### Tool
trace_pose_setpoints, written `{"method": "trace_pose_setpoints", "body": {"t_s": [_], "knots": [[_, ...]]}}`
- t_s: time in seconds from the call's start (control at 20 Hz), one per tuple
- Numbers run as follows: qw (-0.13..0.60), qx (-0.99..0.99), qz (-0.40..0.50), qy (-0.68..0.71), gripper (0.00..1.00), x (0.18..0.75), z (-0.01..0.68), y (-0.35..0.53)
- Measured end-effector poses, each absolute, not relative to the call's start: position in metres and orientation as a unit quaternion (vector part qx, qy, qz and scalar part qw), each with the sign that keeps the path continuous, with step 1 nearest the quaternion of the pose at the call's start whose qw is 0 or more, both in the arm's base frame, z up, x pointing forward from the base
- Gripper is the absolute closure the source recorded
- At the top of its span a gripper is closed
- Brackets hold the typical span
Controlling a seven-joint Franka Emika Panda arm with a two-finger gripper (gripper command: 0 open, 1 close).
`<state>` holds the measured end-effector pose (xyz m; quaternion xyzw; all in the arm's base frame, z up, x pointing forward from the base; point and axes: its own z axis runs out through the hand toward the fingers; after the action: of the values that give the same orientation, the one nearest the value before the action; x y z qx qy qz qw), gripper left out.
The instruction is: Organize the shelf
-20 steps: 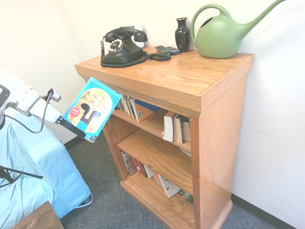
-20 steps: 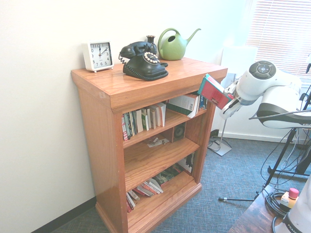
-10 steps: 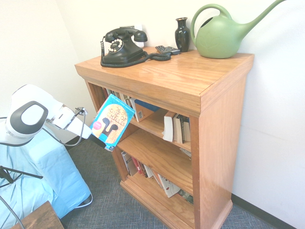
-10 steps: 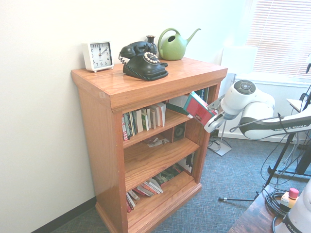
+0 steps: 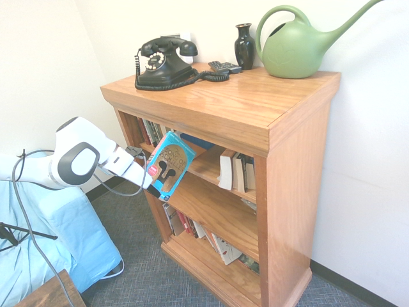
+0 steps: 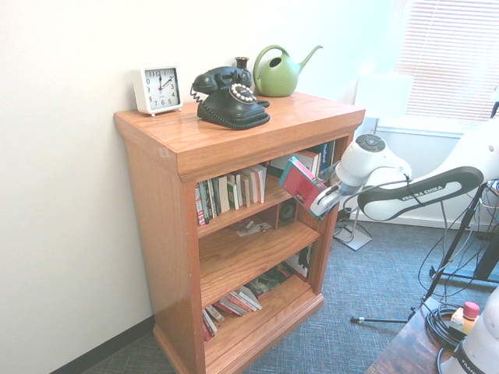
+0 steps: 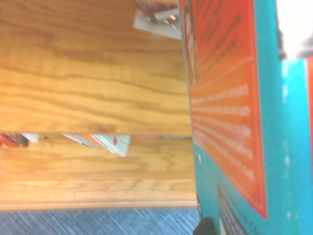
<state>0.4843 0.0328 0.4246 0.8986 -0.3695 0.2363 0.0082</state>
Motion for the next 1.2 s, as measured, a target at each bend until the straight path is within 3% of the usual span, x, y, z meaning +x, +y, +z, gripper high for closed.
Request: {"method": "trace_pose_setpoints", "body": {"t_s": [1.2], "knots": [[-0.088, 0.893, 0.257, -0.358, 1.00, 0.567, 0.401, 0.046]]}}
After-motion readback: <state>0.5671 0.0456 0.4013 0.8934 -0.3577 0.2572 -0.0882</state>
